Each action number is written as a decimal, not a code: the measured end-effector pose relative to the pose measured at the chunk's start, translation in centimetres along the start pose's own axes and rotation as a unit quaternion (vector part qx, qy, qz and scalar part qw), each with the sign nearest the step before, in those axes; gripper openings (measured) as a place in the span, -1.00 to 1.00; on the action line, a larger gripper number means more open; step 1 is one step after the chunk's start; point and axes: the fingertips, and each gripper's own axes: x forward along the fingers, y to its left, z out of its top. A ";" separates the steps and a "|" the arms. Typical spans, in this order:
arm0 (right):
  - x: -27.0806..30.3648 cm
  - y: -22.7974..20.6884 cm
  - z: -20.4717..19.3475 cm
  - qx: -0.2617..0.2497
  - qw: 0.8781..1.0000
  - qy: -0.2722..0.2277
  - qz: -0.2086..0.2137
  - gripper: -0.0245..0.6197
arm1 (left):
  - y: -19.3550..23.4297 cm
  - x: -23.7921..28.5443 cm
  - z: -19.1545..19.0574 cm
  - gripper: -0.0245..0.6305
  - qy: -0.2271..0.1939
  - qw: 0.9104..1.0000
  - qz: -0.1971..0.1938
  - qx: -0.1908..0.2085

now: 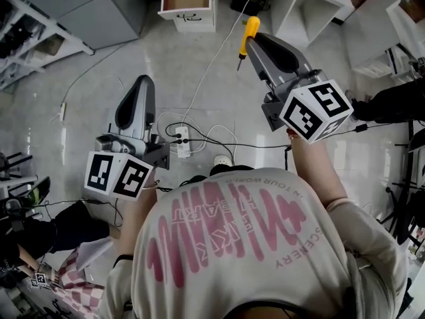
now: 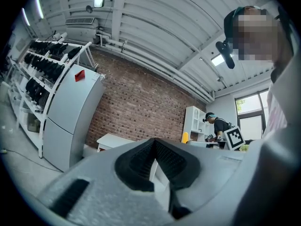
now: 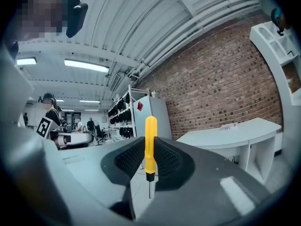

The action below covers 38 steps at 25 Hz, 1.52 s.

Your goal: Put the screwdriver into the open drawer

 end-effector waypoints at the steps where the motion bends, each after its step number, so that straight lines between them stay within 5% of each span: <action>1: 0.0 -0.1 0.1 -0.002 1.000 -0.003 0.001 -0.70 | 0.1 0.1 0.1 -0.92 -0.004 1.000 0.001 -0.001; 21: -2.2 -4.5 0.6 0.008 1.000 -0.003 -0.005 -0.70 | -1.1 2.5 -0.9 -0.92 0.018 0.999 0.019 0.022; 38: 16.1 -14.0 1.0 0.008 0.999 0.014 -0.033 -0.70 | 14.7 16.7 0.9 -0.92 0.028 0.999 0.015 0.012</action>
